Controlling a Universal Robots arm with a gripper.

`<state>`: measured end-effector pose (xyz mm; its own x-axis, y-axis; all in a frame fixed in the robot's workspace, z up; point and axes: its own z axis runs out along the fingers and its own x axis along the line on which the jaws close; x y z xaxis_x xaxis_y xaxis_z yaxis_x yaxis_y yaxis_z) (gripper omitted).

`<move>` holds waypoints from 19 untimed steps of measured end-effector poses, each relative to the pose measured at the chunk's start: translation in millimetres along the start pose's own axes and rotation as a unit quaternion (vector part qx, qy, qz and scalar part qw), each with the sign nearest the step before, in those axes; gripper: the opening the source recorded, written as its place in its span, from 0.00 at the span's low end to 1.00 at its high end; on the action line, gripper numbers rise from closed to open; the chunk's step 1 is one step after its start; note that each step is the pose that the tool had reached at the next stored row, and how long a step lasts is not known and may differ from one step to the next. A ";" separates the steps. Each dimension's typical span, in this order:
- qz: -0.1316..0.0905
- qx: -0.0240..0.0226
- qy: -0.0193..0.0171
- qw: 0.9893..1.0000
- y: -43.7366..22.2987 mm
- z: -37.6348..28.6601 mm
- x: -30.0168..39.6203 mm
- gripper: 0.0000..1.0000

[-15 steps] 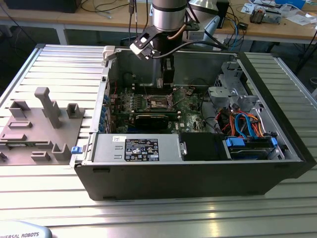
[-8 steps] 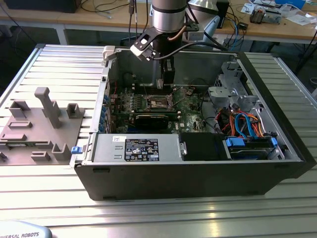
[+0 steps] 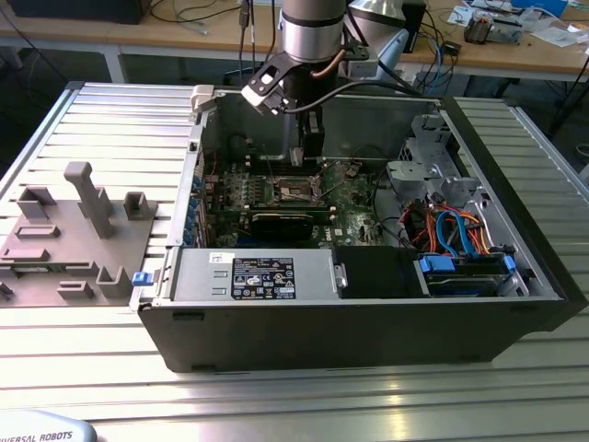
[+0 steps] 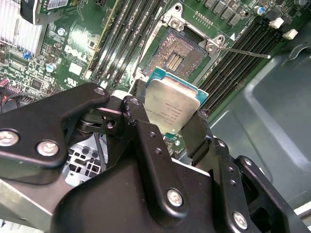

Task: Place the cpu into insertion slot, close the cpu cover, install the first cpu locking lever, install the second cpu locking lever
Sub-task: 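Place the cpu into insertion slot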

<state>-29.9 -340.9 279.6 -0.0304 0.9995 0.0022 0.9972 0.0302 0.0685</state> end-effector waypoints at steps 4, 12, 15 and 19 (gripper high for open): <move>0.000 0.000 0.000 1.000 -0.1 1.1 0.0 0.54; 0.000 0.000 0.000 1.000 -0.2 3.2 0.0 0.54; 0.000 0.000 0.000 1.000 -0.3 3.9 0.0 0.54; 0.000 0.000 0.000 1.000 -0.4 5.6 0.0 0.54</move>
<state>-29.9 -340.9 274.1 -0.0303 0.9995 0.0020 0.9972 0.0301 0.0684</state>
